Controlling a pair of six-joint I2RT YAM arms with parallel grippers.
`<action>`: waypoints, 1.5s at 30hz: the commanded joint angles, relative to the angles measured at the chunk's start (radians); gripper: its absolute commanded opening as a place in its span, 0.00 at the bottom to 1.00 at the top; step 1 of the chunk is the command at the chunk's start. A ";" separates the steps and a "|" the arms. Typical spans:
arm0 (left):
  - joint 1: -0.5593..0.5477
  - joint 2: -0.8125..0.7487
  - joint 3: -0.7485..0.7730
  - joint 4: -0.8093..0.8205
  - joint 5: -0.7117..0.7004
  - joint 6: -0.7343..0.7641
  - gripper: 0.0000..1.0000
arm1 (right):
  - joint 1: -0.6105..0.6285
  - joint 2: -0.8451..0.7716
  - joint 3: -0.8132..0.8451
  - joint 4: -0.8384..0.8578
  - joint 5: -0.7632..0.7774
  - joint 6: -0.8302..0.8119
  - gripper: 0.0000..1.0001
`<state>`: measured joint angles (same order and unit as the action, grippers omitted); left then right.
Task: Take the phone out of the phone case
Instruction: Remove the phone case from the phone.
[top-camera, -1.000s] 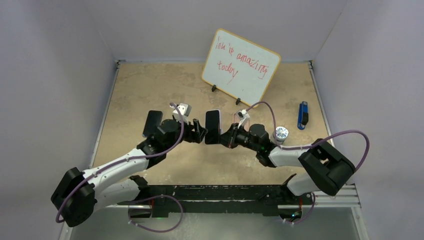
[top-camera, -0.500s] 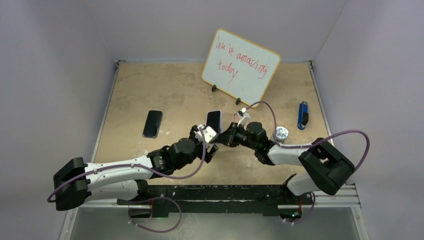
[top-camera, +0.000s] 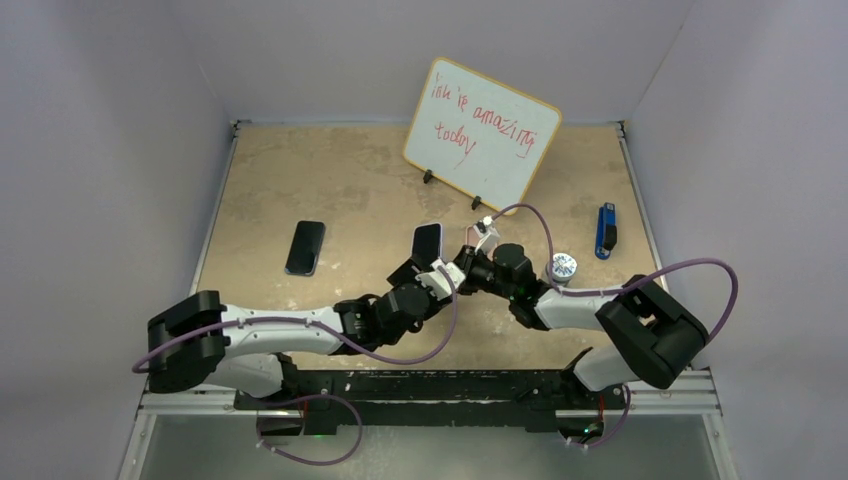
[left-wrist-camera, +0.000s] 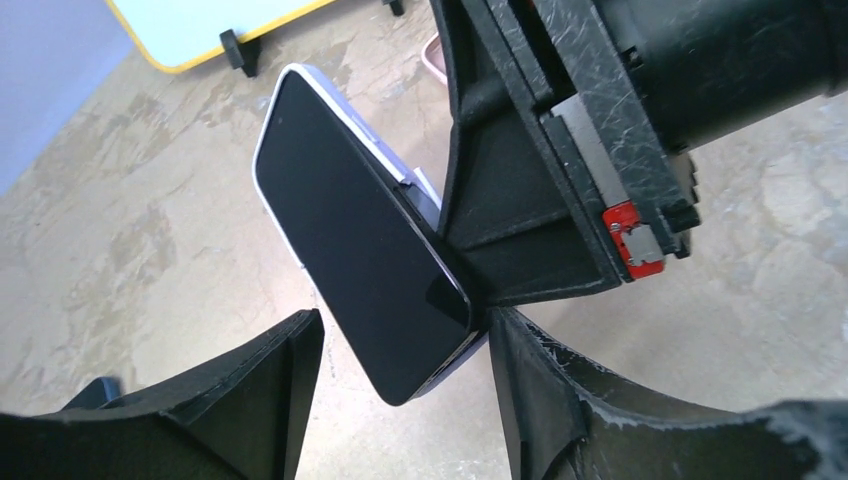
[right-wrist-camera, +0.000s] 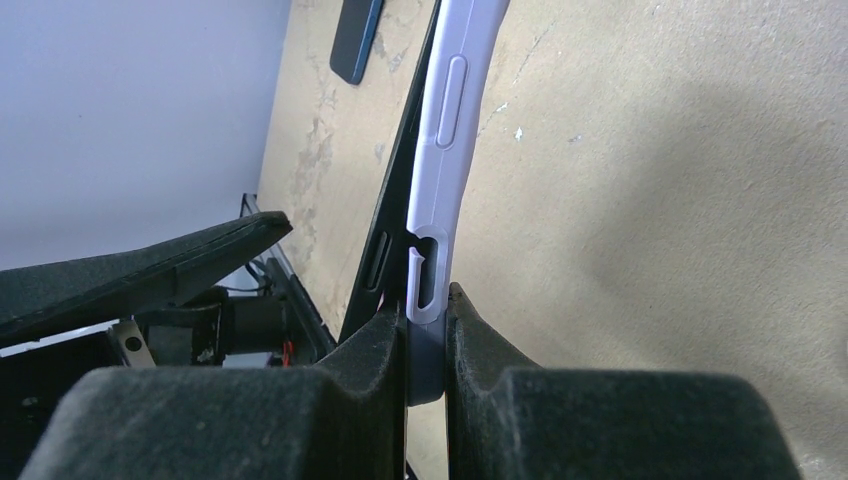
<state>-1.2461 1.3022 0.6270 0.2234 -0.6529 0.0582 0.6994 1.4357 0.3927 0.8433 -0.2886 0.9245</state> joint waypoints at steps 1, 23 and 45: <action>-0.009 0.043 0.060 0.013 -0.118 0.042 0.62 | 0.001 -0.018 0.040 0.097 -0.034 0.022 0.00; -0.007 0.154 0.102 0.031 -0.305 0.087 0.46 | 0.001 -0.045 0.039 0.106 -0.065 0.049 0.00; -0.012 0.009 0.196 -0.275 -0.214 -0.075 0.00 | -0.030 -0.005 0.101 -0.109 0.125 -0.047 0.00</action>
<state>-1.2583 1.4544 0.7849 0.0166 -0.9051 0.0643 0.6941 1.4181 0.4217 0.7593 -0.2520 0.9394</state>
